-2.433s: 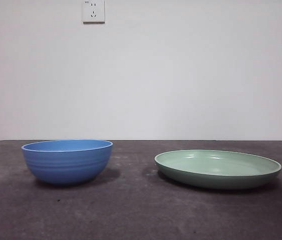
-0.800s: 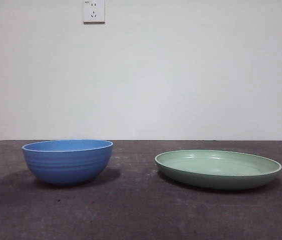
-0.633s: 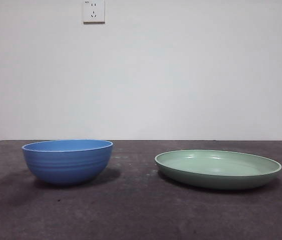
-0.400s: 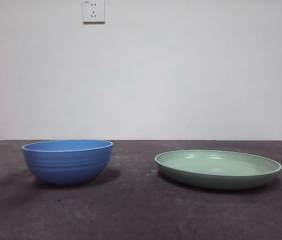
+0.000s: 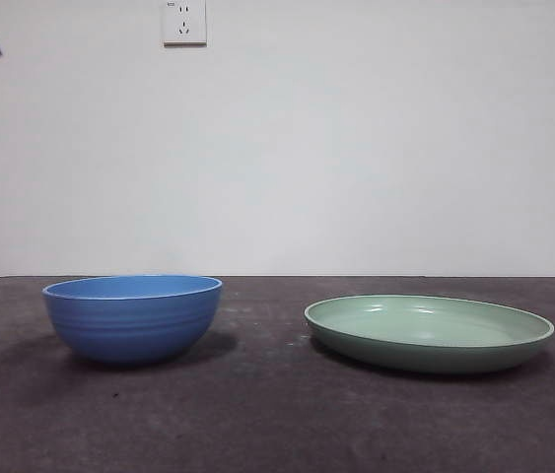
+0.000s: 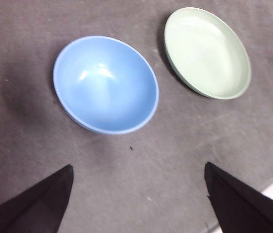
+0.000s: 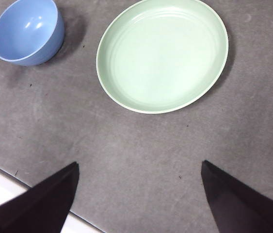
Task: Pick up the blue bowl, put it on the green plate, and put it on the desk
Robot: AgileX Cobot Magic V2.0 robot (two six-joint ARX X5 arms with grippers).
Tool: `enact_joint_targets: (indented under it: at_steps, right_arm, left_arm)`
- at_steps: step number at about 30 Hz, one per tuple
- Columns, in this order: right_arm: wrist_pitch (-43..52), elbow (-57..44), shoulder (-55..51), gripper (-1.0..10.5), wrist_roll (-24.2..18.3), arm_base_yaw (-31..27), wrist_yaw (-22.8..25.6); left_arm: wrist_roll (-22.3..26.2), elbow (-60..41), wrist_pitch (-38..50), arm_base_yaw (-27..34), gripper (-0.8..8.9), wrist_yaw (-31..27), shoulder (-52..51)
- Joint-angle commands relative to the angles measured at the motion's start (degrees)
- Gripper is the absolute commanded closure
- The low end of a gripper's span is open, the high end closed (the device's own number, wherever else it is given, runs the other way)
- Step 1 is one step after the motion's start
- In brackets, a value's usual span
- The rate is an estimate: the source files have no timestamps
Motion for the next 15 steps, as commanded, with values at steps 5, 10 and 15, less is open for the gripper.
enact_joint_targets:
  at_steps: [5,10,15]
  right_arm:
    - [0.3,1.1,0.4,5.4,0.6,0.1,-0.2]
    - [0.3,1.1,0.4,5.4,0.6,0.1,-0.2]
    - [0.4,1.1,0.4,5.4,0.6,0.1,-0.1]
  left_arm:
    - [-1.3,5.6,3.5,-4.1,3.78,-9.3,11.6]
    - [-1.2,9.8,6.1,-6.3,3.78,-15.4,21.9]
    - [-1.1,12.7,11.2,-7.5,3.79,-20.2,33.5]
